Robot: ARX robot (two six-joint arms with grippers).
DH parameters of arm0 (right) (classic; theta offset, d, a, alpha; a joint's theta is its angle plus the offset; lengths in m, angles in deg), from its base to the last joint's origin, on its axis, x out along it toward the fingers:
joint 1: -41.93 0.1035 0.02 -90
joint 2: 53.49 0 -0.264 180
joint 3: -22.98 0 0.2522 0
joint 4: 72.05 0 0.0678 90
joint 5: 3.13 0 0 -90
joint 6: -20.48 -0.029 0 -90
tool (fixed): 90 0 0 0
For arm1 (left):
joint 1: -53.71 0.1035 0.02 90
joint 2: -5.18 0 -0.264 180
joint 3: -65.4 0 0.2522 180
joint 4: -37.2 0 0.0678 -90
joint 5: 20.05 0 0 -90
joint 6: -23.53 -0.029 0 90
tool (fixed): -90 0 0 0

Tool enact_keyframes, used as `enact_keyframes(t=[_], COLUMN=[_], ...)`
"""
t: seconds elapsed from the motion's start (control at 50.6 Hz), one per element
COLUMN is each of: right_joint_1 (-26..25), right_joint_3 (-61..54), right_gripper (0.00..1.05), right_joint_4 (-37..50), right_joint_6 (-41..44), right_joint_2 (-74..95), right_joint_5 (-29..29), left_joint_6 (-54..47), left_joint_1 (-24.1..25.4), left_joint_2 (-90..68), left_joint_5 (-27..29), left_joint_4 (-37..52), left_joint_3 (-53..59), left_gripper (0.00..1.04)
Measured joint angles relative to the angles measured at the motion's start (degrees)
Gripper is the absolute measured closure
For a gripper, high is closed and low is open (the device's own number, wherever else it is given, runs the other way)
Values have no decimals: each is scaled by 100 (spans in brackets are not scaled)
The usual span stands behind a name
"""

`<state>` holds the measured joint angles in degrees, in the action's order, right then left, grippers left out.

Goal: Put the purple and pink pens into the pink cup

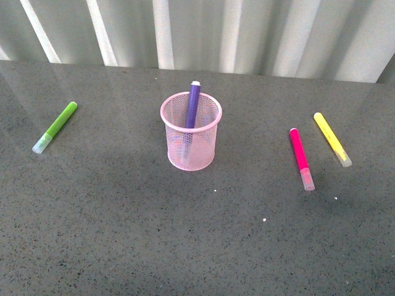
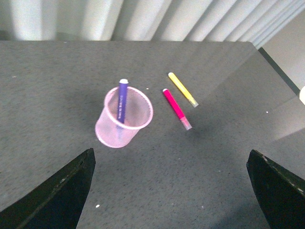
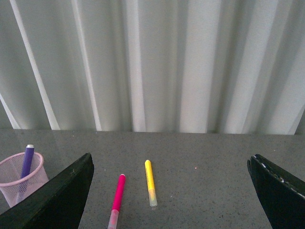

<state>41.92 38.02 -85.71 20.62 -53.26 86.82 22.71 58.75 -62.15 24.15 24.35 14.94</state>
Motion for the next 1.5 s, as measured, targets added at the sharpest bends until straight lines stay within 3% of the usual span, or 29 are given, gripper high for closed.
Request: enact_keyframes(t=[0.079,0.138,0.217,0.296,0.533,0.632,0.671,0.79,1.125,1.224,1.343,1.382,1.461,1.5], right_joint_1=[0,0,0,0,0,0,0,0,0,345,597,413,-490,-916], right_joint_3=[0,0,0,0,0,0,-2,0,0,363,1147,1561,2490,2911], right_gripper=[7,7,7,7,7,7,7,7,7,7,7,7,7,7], right_joint_4=[0,0,0,0,0,0,0,0,-2,-831,-579,-372,90,424], right_joint_6=[0,0,0,2,0,0,0,0,0,-538,-953,-953,-811,-610], right_joint_2=[0,0,0,0,0,0,0,0,0,474,1152,1327,1832,2310], right_joint_5=[2,2,2,0,0,2,0,0,2,752,588,306,-715,-868], left_joint_6=[-328,-170,-28,26,94,96,98,96,96,96,96,96,96,96], left_joint_1=[616,636,651,584,179,26,-232,-474,-501,-501,-501,-501,-501,-501], left_joint_2=[258,522,940,1392,2323,2750,2859,3075,4105,4330,4708,4817,5058,5149], left_joint_5=[-125,1613,3178,3554,3923,4092,4461,4562,4572,4572,4572,4577,4579,4579], left_joint_4=[-83,1659,3729,4284,3803,3501,3462,3486,2529,2302,1945,1825,1620,1517], left_joint_3=[267,1106,2236,2734,3209,3327,3414,3547,3552,3552,3552,3552,3552,3552], left_gripper=[7,19,37,55,101,101,101,101,101,101,101,101,101,101])
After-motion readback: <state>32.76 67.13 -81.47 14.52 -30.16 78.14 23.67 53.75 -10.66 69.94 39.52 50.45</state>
